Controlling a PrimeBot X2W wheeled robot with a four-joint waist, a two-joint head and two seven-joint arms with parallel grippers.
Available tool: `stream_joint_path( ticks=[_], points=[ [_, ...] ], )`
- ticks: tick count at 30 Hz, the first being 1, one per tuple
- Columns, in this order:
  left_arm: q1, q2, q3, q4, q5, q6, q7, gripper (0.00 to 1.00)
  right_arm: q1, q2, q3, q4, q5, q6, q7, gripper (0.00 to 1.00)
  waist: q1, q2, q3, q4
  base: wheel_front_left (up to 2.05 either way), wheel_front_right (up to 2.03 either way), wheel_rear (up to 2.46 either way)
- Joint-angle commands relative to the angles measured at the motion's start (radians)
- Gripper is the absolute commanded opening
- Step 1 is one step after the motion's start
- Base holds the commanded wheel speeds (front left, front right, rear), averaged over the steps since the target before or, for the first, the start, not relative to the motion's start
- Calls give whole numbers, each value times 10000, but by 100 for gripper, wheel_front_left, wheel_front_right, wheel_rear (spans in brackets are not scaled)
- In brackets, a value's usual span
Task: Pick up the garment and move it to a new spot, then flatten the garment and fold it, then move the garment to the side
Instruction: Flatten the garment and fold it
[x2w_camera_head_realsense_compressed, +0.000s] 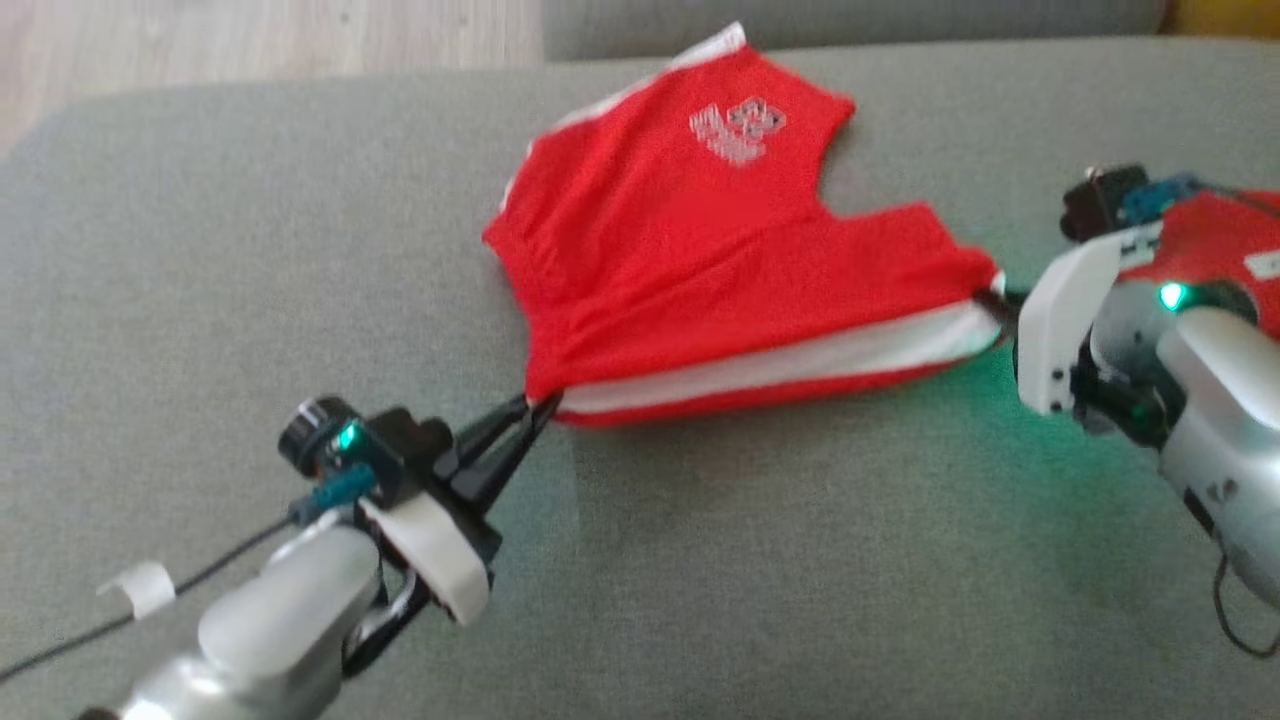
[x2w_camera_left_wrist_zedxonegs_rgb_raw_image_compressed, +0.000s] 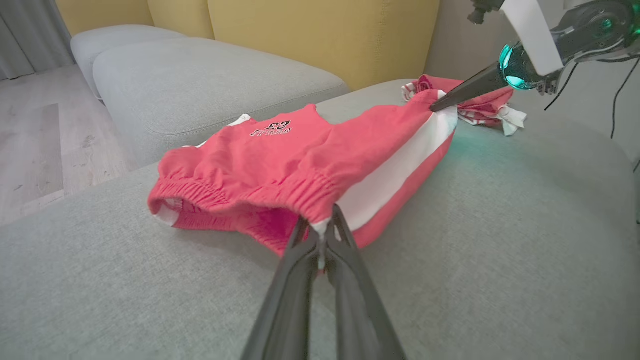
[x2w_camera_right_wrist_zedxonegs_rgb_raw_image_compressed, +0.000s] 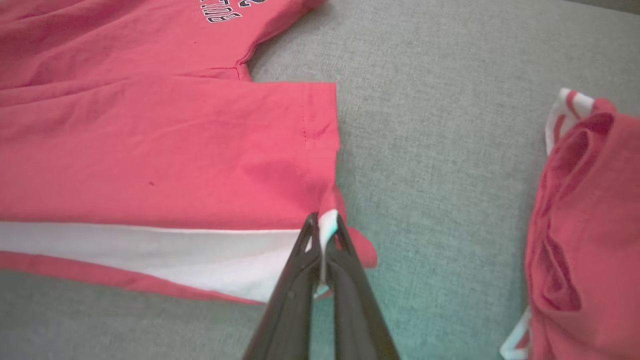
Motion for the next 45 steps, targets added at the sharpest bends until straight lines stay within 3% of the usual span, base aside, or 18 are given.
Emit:
stream_joint_path(
  ticks=[1,15,22,32,45],
  points=[
    [32,387,350,-313,28,18,-51,0,257,-376,168,-423,286,-9,103,0,0,-1,-478,-75,0,0,0],
    [2003,592,432,-1340,259,17,-51,0,1885,-1990,1072,-2091,1466,-9,1275,0,0,-1,-1848,-376,0,0,0],
    [2650,489,854,-1957,591,17,-51,0,2486,-2842,897,-3378,1788,-9,1729,0,0,-1,-1945,-452,0,0,0],
    [2206,207,1528,-2078,869,17,-51,0,1948,-2768,-116,-3575,1272,-9,1919,0,0,-1,-1312,-247,0,0,0],
    [1235,-305,1919,-1887,1008,17,-51,0,523,-2338,-744,-3171,278,-9,3249,0,0,-1,-296,279,0,0,0]
  ],
)
